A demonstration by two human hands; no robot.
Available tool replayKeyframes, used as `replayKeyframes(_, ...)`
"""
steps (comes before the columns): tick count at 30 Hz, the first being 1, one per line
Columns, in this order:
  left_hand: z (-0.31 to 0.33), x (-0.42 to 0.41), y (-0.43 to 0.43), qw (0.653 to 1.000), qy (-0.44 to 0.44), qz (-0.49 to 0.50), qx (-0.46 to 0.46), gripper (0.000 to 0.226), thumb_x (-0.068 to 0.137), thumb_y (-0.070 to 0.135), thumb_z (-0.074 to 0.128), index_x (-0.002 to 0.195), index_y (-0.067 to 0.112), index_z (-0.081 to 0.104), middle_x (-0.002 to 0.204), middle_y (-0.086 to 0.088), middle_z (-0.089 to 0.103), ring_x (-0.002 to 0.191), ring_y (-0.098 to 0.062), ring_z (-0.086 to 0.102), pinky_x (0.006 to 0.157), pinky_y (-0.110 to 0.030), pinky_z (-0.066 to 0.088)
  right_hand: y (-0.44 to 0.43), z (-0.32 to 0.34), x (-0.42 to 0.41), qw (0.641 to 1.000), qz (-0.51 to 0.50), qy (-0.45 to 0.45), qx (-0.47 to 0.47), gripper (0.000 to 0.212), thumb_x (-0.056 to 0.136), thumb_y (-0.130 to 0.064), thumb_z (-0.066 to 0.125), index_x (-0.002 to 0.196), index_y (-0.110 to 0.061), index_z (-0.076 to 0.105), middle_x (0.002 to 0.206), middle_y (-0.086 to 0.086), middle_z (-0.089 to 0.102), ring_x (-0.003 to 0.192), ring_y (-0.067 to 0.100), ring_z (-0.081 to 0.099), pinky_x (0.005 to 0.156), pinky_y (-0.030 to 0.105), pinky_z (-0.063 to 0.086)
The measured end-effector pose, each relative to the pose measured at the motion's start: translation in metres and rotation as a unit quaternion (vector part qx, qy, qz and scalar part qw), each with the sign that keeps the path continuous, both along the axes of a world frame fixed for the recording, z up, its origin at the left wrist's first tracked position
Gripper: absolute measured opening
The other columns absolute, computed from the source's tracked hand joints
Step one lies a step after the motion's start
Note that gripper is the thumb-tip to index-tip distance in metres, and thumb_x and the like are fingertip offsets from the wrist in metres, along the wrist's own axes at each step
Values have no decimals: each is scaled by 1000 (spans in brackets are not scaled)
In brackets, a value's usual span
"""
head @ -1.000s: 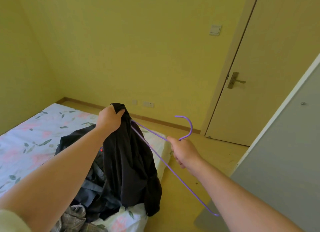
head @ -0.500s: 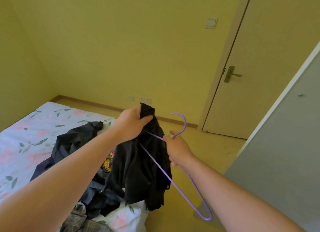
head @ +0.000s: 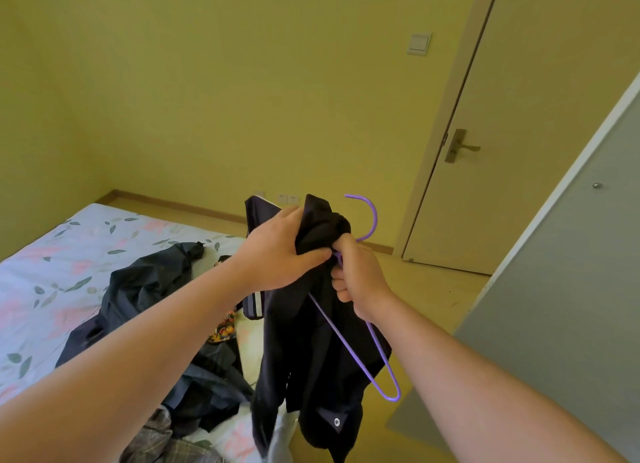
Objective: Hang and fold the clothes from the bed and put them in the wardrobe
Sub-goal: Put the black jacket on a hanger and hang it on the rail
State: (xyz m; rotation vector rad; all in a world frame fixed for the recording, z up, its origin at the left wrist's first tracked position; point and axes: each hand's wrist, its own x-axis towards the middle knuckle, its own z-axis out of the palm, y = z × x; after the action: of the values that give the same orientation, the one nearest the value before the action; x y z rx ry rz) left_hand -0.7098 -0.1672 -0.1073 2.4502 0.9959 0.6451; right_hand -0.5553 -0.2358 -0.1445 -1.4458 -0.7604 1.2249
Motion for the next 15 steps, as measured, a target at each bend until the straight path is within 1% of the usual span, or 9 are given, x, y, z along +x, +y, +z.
replayKeyframes(2, -7, 3, 2, 996, 18, 10, 88, 52, 89, 55, 60, 135, 30, 54, 131, 12, 56, 125, -18, 50, 98, -41, 44, -2, 5, 2, 1000, 13, -21, 15, 26, 91, -32, 43, 72, -19, 33, 63, 1, 24, 53, 16, 17, 48, 31, 13)
replayKeyframes(4, -14, 7, 5, 986, 27, -7, 164, 54, 94, 58, 51, 137, 27, 56, 133, 9, 59, 138, -21, 39, 115, -46, 27, -5, 7, 4, 999, 16, -16, 29, 17, 91, -26, 40, 77, -15, 38, 66, 4, 26, 55, 17, 17, 48, 31, 13)
replayKeyframes(5, -17, 9, 7, 986, 28, -25, 163, 56, 95, 61, 45, 137, 25, 56, 128, 7, 62, 137, -21, 41, 120, -44, 19, -6, 7, 5, 999, 12, -3, 37, 15, 90, -24, 39, 79, -14, 39, 65, 4, 28, 55, 16, 19, 48, 30, 13)
replayKeyframes(6, -19, 12, 10, 990, 28, -42, 133, 59, 95, 64, 41, 136, 24, 56, 120, 6, 65, 129, -20, 49, 121, -41, 21, -7, 7, 6, 999, 2, 12, 42, 14, 89, -24, 38, 79, -14, 41, 64, 4, 32, 52, 15, 22, 47, 29, 14)
replayKeyframes(7, -19, 15, 10, 994, 25, -55, 93, 61, 94, 69, 38, 129, 23, 57, 109, 5, 67, 114, -21, 57, 115, -39, 33, -8, 7, 7, 998, -13, 26, 47, 15, 87, -25, 38, 77, -14, 42, 62, 5, 36, 50, 15, 26, 46, 28, 16)
replayKeyframes(8, -21, 20, 9, 995, 23, -58, 72, 61, 91, 73, 38, 118, 23, 60, 96, 4, 66, 96, -22, 61, 97, -39, 46, -9, 7, 8, 998, -28, 39, 50, 16, 85, -25, 38, 74, -14, 44, 59, 5, 40, 48, 16, 31, 45, 27, 18)
replayKeyframes(10, -24, 29, 7, 993, 16, -49, 102, 53, 86, 76, 43, 90, 25, 56, 73, 7, 59, 69, -19, 55, 66, -37, 42, -9, 9, 10, 997, -53, 45, 39, 17, 81, -19, 41, 70, -13, 52, 56, 8, 47, 45, 19, 39, 43, 26, 25)
replayKeyframes(13, -18, 38, 3, 991, -29, -28, 125, 41, 84, 69, 53, 68, 34, 39, 56, 10, 45, 54, -10, 44, 60, -31, 26, -9, 8, 22, 996, -77, 45, -19, 22, 81, -7, 46, 77, -6, 67, 61, 11, 63, 49, 22, 58, 48, 28, 46)
replayKeyframes(15, -13, 43, 4, 989, -37, -25, 140, 41, 86, 62, 52, 64, 30, 38, 54, 9, 42, 54, -14, 41, 64, -32, 25, -12, 3, 35, 995, -77, 34, -57, 22, 79, -2, 52, 92, -4, 70, 66, 9, 69, 56, 20, 66, 56, 29, 53)
